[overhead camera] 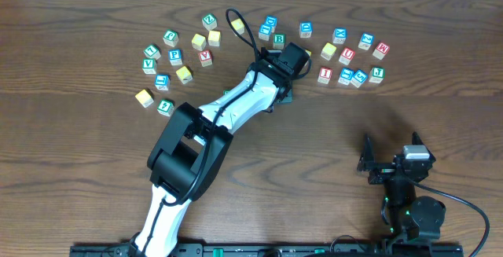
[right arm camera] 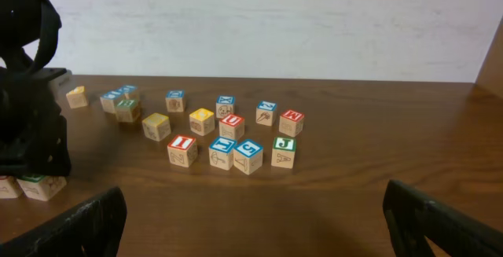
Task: Spell out NEURIPS
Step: 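Carry the green R block right of the U and lower it, then release the R block and raise the left gripper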
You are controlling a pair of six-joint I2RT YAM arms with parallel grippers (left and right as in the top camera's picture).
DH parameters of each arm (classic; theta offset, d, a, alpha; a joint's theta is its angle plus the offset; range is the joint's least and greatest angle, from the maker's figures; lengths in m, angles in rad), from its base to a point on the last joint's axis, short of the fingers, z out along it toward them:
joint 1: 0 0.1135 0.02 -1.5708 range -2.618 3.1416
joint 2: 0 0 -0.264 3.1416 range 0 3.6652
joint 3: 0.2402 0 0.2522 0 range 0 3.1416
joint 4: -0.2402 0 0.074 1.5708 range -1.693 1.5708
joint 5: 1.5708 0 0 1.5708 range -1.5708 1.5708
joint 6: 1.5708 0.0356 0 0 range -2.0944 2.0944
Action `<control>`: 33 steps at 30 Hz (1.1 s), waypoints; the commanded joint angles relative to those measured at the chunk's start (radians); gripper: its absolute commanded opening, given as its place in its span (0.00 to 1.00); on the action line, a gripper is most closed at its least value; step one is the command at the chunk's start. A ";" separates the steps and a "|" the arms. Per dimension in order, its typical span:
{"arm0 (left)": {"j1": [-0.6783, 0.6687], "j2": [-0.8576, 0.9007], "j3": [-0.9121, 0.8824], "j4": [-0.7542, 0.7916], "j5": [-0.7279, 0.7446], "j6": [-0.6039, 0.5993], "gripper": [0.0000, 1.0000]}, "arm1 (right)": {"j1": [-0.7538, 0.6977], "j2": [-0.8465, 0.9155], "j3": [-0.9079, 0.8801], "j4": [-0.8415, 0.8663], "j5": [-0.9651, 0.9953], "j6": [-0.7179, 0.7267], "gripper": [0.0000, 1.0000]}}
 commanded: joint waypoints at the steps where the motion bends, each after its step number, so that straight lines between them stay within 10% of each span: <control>1: 0.002 -0.014 -0.004 -0.003 -0.003 -0.002 0.43 | -0.006 -0.006 -0.001 -0.003 -0.005 0.009 0.99; 33: 0.033 -0.254 0.227 -0.014 0.179 0.245 0.45 | -0.006 -0.006 -0.001 -0.003 -0.005 0.009 0.99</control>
